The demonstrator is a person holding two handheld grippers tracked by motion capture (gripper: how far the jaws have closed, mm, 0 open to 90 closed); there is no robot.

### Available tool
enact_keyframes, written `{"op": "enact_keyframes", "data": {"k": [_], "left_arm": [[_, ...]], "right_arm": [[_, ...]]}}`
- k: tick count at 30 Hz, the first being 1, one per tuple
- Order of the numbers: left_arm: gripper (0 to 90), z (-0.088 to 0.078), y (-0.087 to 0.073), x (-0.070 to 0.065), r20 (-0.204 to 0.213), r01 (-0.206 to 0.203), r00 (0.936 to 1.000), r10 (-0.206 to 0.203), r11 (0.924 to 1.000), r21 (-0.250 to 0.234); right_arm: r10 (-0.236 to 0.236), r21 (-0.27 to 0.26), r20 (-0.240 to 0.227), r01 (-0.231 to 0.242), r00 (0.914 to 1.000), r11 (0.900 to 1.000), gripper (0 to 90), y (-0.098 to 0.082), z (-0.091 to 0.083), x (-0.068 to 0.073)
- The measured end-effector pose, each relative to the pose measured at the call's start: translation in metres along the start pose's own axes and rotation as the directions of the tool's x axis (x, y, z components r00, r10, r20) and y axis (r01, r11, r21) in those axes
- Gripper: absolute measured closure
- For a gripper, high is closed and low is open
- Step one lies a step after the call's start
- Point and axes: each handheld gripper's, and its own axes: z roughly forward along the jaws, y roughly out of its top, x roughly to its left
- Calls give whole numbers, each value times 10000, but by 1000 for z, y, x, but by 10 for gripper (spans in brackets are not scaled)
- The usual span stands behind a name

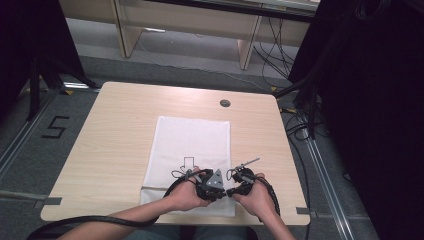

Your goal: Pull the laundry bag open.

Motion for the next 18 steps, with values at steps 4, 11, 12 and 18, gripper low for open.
{"op": "enact_keyframes", "data": {"k": [4,11,12,18], "left_arm": [[818,-1,0,-1,13,-2,10000,2,10000,22],[817,-7,0,1,69,68,10000,-68,10000,-38],[817,-7,-1,1,56,-30,10000,30,10000,11],[817,-8,-2,2,30,-193,9998,193,9997,127]], "right_arm": [[-139,-93,7,139,9999,9999,900,0,1,-1],[-97,-79,-14,97,10000,9999,900,0,1,-1],[1,-49,-3,-1,10000,10000,900,0,1,0],[-25,-48,38,25,10000,10000,900,0,1,0]]}}
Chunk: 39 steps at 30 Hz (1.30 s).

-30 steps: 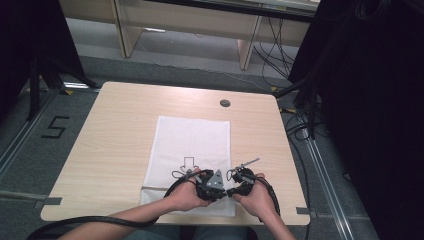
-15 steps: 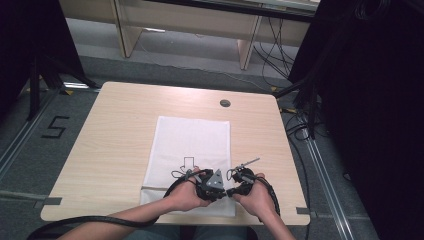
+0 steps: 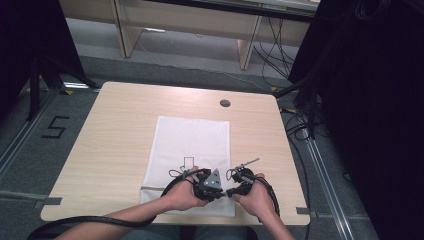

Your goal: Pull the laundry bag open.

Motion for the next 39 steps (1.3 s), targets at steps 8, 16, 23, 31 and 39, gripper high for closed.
{"op": "enact_keyframes", "data": {"k": [8,16,23,31,39], "left_arm": [[817,-6,-2,0,20,104,9999,-103,9999,-109],[817,-9,-2,1,86,140,9999,-139,9999,-89],[817,-14,-3,3,62,113,9999,-113,9999,-82],[817,-16,-4,2,82,228,9997,-227,9997,-110],[817,-18,-5,3,82,285,9996,-284,9996,-91]], "right_arm": [[59,5,-24,-59,10000,10000,900,0,0,0],[152,84,2,-152,9999,9998,900,0,-1,1],[16,50,128,-17,9999,10000,900,0,0,2],[-33,38,114,33,9999,10000,900,0,0,1],[55,189,174,-59,9998,9998,900,1,-1,3]]}}
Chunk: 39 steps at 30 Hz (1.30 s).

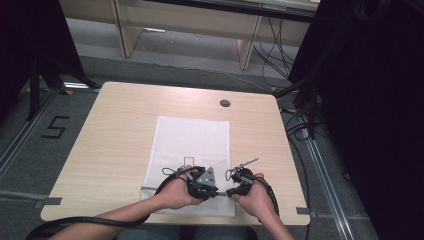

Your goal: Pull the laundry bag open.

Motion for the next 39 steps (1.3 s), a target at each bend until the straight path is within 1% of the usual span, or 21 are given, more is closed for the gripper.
{"op": "enact_keyframes", "data": {"k": [2,3,4,5,8,9,14,19,20,22,23,26,28,31,34,36,37,38,39], "left_arm": [[817,0,0,0,-17,-7,10000,8,10000,14],[817,-1,0,0,-16,-15,10000,15,10000,10],[817,-1,0,0,-15,-35,10000,35,10000,25],[817,-1,0,0,4,-36,10000,36,10000,21],[817,-3,1,1,6,-70,10000,70,10000,41],[817,-3,0,0,-22,35,10000,-35,10000,-4],[817,-4,0,1,3,23,10000,-23,10000,29],[817,-5,-1,1,-20,0,10000,0,10000,47],[817,-6,-1,1,-22,-104,9999,104,9999,52],[817,-6,-1,1,-38,-105,9999,105,9999,73],[817,-7,-1,1,-37,62,10000,-62,10000,69],[817,-7,-1,2,-36,7,10000,-6,9999,133],[817,-7,-2,1,-16,96,10000,-96,10000,27],[817,-8,-2,0,-15,64,10000,-64,9999,85],[817,-9,-3,1,-66,114,9999,-113,9999,48],[817,-9,-3,1,-11,152,9999,-152,9999,57],[817,-9,-3,1,-26,131,9999,-130,9999,63],[817,-10,-3,1,-15,130,9999,-130,9999,56],[817,-11,-2,1,-62,133,9999,-133,9999,21]], "right_arm": [[13,-21,27,-13,10000,10000,900,0,0,0],[-181,-70,-43,181,9998,9998,900,0,1,-2],[-130,-91,-29,130,9999,9999,900,0,1,-1],[20,-32,-8,-20,10000,10000,900,0,0,0],[17,-22,28,-17,10000,10000,900,0,0,0],[12,-20,15,-12,10000,10000,900,0,0,0],[25,-20,12,-25,10000,10000,900,0,0,0],[-34,-33,-14,34,10000,10000,900,0,0,0],[-5,-50,20,5,10000,10000,900,0,0,0],[-35,-48,20,35,10000,10000,900,0,0,0],[-21,-30,30,21,10000,10000,900,0,0,0],[-8,-37,19,8,10000,10000,900,0,0,0],[-1,-39,24,1,10000,10000,900,0,0,0],[-15,-33,34,15,10000,10000,900,0,0,0],[50,-8,82,-50,10000,10000,900,0,0,1],[46,-10,85,-46,10000,10000,900,0,0,1],[-135,-115,9,136,9999,9998,900,0,1,0],[-28,-49,29,28,10000,10000,900,0,0,0],[-21,-45,37,21,10000,10000,900,0,0,0]]}}
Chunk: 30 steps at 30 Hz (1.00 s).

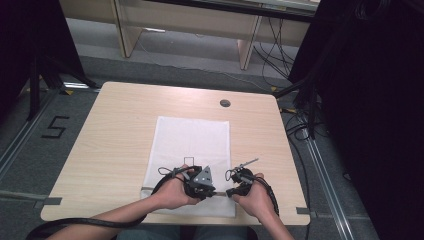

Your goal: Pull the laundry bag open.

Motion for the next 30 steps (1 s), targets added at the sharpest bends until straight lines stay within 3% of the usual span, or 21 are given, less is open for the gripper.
{"op": "enact_keyframes", "data": {"k": [4,7,12,13,22,27,30], "left_arm": [[817,-3,-1,2,-20,-71,10000,71,10000,-48],[817,-5,-2,1,15,95,10000,-94,9999,-38],[817,-6,-2,3,0,-111,9999,111,9999,-18],[817,-6,-3,2,9,89,10000,-89,9999,-56],[817,-9,-3,3,2,-62,10000,62,10000,-36],[817,-12,-7,2,10,255,9997,-255,9996,-149],[817,-12,-7,2,14,193,9998,-193,9998,-99]], "right_arm": [[76,10,80,-76,9999,10000,900,0,0,1],[27,8,30,-27,10000,10000,900,0,0,0],[63,24,65,-64,10000,10000,900,0,0,0],[101,45,74,-102,9999,9999,900,0,0,0],[94,33,58,-94,9999,10000,900,0,0,0],[70,22,54,-70,10000,10000,900,0,0,0],[104,39,59,-104,9999,9999,900,0,0,0]]}}
